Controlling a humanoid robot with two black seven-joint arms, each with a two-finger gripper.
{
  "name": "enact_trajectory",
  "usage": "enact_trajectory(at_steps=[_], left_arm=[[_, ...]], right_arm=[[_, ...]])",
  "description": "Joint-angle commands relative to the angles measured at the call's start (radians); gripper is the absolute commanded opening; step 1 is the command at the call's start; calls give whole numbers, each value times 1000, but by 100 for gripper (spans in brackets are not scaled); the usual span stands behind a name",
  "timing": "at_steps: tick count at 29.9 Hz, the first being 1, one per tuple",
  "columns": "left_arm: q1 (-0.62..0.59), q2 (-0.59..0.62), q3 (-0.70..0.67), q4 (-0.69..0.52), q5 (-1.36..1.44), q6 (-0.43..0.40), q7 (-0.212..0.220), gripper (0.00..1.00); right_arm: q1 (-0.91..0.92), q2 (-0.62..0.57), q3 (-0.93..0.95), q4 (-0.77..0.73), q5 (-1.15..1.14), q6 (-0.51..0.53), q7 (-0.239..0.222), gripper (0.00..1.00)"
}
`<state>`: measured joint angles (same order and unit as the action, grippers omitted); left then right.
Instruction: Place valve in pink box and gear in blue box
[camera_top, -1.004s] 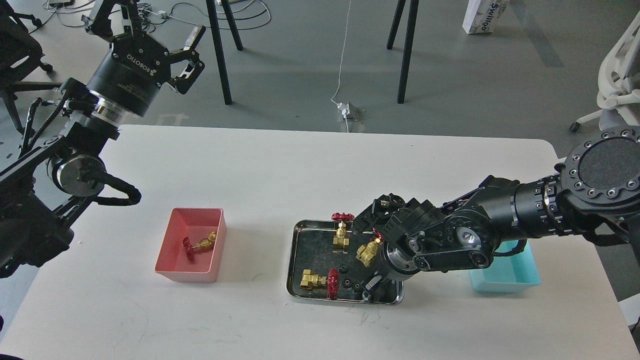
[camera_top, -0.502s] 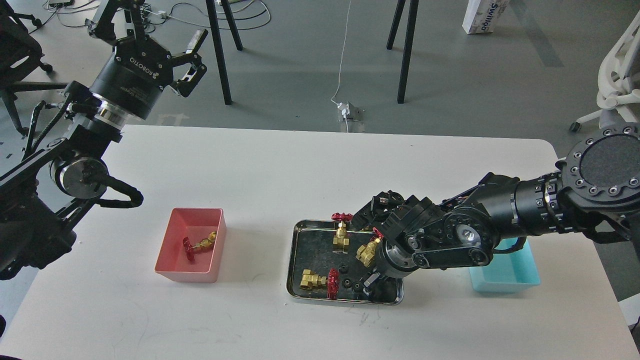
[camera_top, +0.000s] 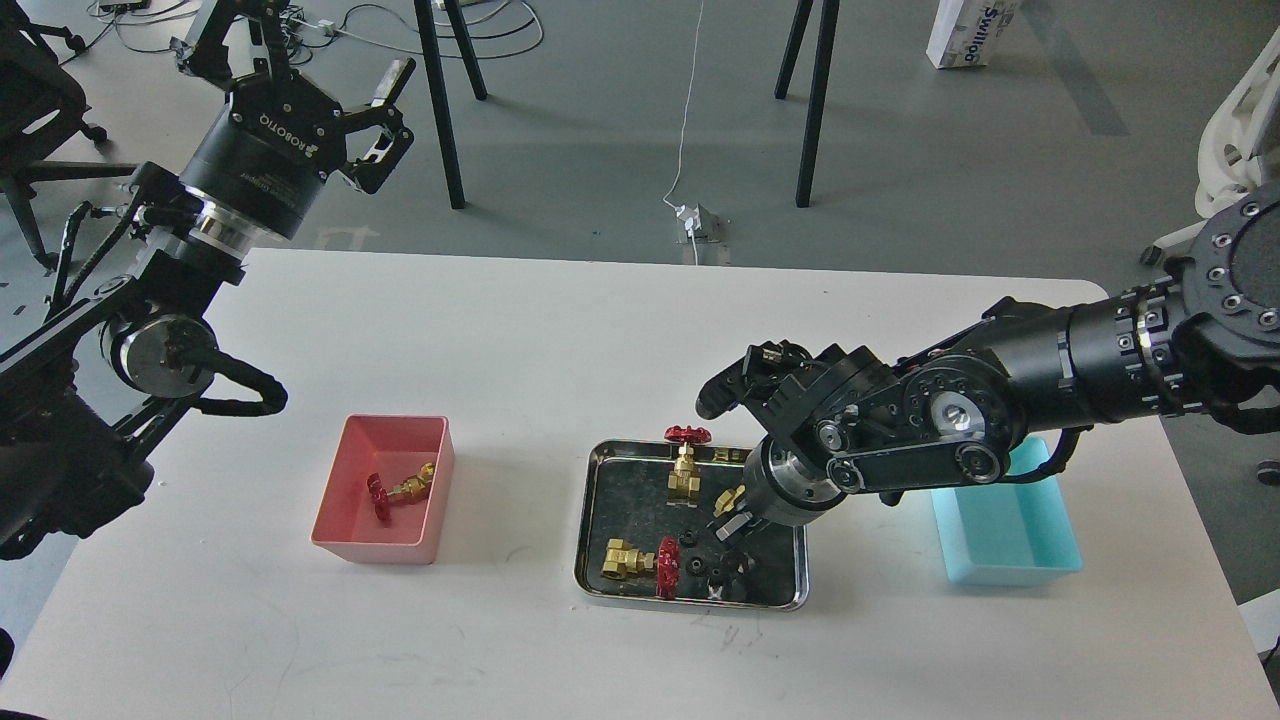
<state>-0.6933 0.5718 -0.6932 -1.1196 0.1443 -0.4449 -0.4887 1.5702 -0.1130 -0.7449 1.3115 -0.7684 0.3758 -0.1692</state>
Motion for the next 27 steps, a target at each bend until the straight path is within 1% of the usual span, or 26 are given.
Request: enact_trajectory(at_steps=[1,5,8,10,15,17,22,25,27], left_arm=[[0,-9,0,0,0,0,0,97],[0,-15,0,0,0,0,0,97],[0,-32,0,0,3,2,0,97],[-2,-47,0,0,5,2,0,97],[0,-58,1,0,6,2,0,97],[0,-56,1,1,8,2,0,97],[0,-59,1,11,6,2,0,97],[0,-59,1,14,6,2,0,97],[0,-59,1,14,6,2,0,97]], right_arm=[[4,-172,1,51,-12,0,-24,12],[7,-383,13,52,-57,-2,-55,12],[-13,-494,24,54,-124,-2,-55,12],[-38,-539,33,55,-141,-6,-55,12],[-102,-557,84,49,-146,-26,-58,13],[-113,-551,93,49,-146,-28,-67,14],[-119,-548,94,51,-147,-28,-76,25],[-119,-559,94,51,-149,-26,-84,27],[-119,-566,96,51,-147,-26,-84,31]])
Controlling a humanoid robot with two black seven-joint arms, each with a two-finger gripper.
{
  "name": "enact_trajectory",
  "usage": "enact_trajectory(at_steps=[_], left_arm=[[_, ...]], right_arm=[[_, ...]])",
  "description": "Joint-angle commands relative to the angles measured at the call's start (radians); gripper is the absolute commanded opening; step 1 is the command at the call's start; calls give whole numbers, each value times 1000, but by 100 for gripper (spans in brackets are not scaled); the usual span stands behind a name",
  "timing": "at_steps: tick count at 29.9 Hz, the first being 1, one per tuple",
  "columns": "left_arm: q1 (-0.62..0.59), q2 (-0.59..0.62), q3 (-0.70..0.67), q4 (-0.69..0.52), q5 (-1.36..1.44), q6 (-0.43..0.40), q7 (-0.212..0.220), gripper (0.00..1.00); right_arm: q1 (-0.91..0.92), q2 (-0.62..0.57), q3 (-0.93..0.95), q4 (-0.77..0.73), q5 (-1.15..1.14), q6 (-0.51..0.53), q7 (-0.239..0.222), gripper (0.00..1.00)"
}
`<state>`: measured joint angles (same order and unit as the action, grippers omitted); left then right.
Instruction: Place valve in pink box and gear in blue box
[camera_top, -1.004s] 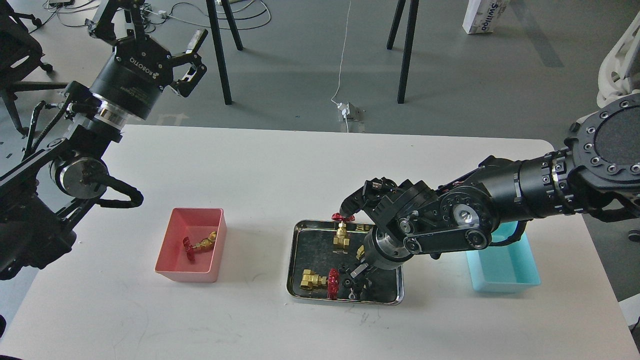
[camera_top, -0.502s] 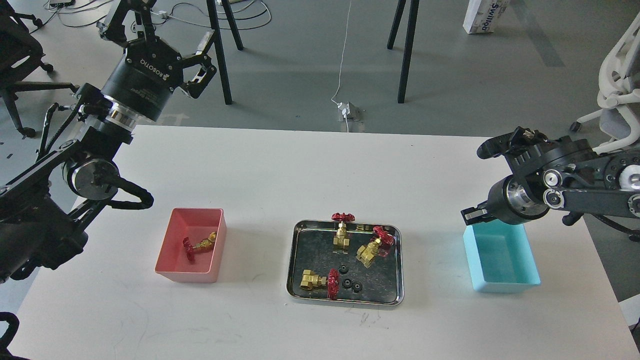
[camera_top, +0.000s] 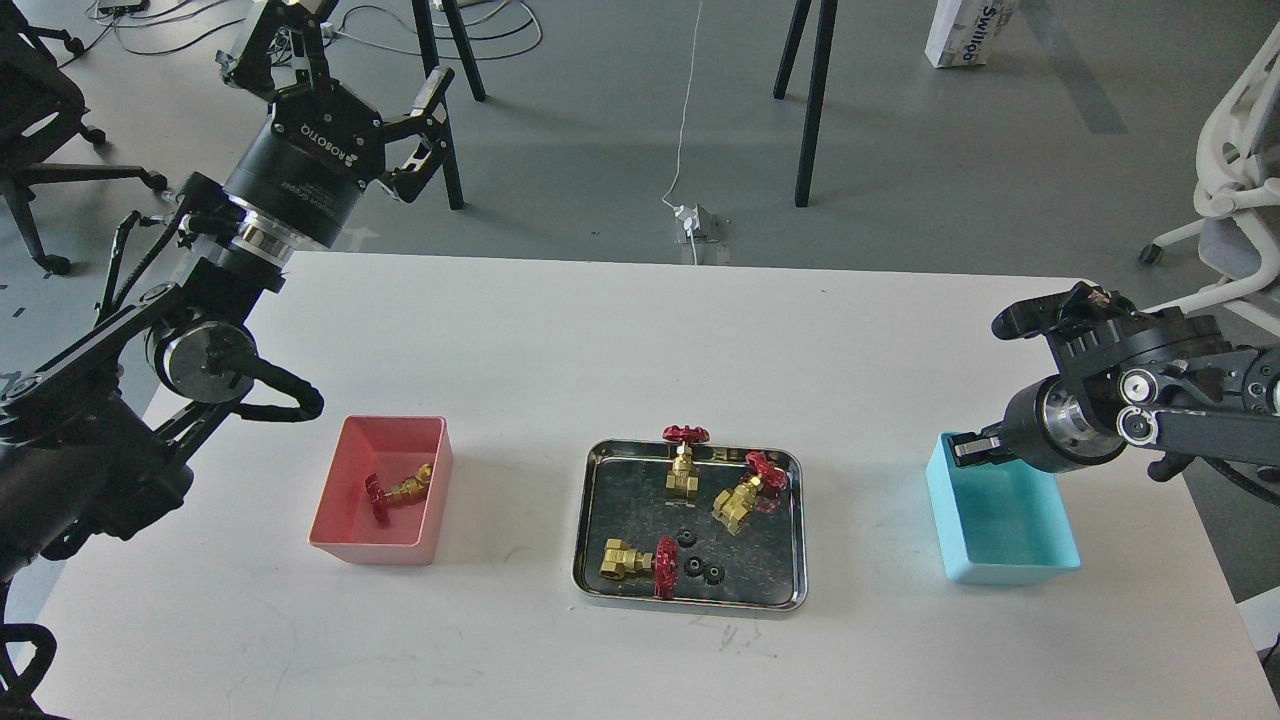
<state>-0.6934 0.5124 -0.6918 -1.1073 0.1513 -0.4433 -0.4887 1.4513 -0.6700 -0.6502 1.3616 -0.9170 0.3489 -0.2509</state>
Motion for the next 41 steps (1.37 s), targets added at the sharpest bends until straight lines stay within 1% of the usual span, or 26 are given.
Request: enact_trajectory(at_steps=[1,4,5,6,8,10,12,15,18,19,20,22,23,25,26,28,30,31,33,34,36,39,41], left_arm=[[0,-2,0,1,-1,0,0,97],[0,-3,1,1,1,0,0,97],[0,-3,0,1,1,0,0,97],[0,-3,0,1,-1,0,0,97],[-2,-2,2,1,1,0,0,97],[-2,-2,2,1,1,2,0,97],[-6,-2,3,4,1,3,0,97],[-20,-8,9,36,2,32,0,97],[-58,-49,17,127,60,41,0,97],[-69,-67,15,170,91,37,0,97],[-83,-92,14,220,120,32,0,97],[-118,-130,15,306,136,23,0,97],[-136,-144,15,343,136,9,0,97],[-158,-156,12,389,131,-37,0,99],[-166,-160,8,402,128,-45,0,99],[-184,-161,0,409,125,-45,0,99],[-202,-155,0,409,120,-45,0,99],[-210,-152,1,411,113,-45,0,100],[-213,-152,0,432,88,-45,0,100],[-213,-153,-5,454,68,-45,0,100],[-210,-157,-18,493,28,-45,0,100],[-210,-161,-23,547,-7,-45,0,100],[-213,-161,-23,555,-12,-45,0,100]], right_arm=[[0,-17,1,2,3,1,-2,33],[1,-46,17,7,7,1,-2,48],[0,-52,26,8,9,1,-2,55],[0,-62,32,8,10,-1,-2,66],[-5,-86,50,8,13,-2,-2,100],[-11,-109,98,8,18,-16,5,100],[-28,-141,206,4,44,-83,16,100],[-68,-145,403,-15,263,-230,16,100],[-81,-116,582,-111,530,-298,27,100],[-91,-93,622,-152,584,-309,42,100],[-106,-50,671,-206,621,-314,77,100],[-143,25,772,-294,661,-315,172,100],[-167,53,835,-326,674,-304,217,100],[-219,92,955,-370,729,-278,268,100],[-238,105,1004,-392,768,-249,280,100],[-253,167,1076,-473,843,-136,301,100],[-253,243,1119,-582,912,41,341,100],[-253,272,1138,-655,958,140,370,100],[-262,314,1159,-805,1033,140,401,100],[-265,341,1161,-869,1056,140,404,100],[-269,398,1159,-941,1058,140,404,100],[-287,411,1164,-944,1061,140,407,100],[-293,411,1175,-946,1070,140,409,100]])
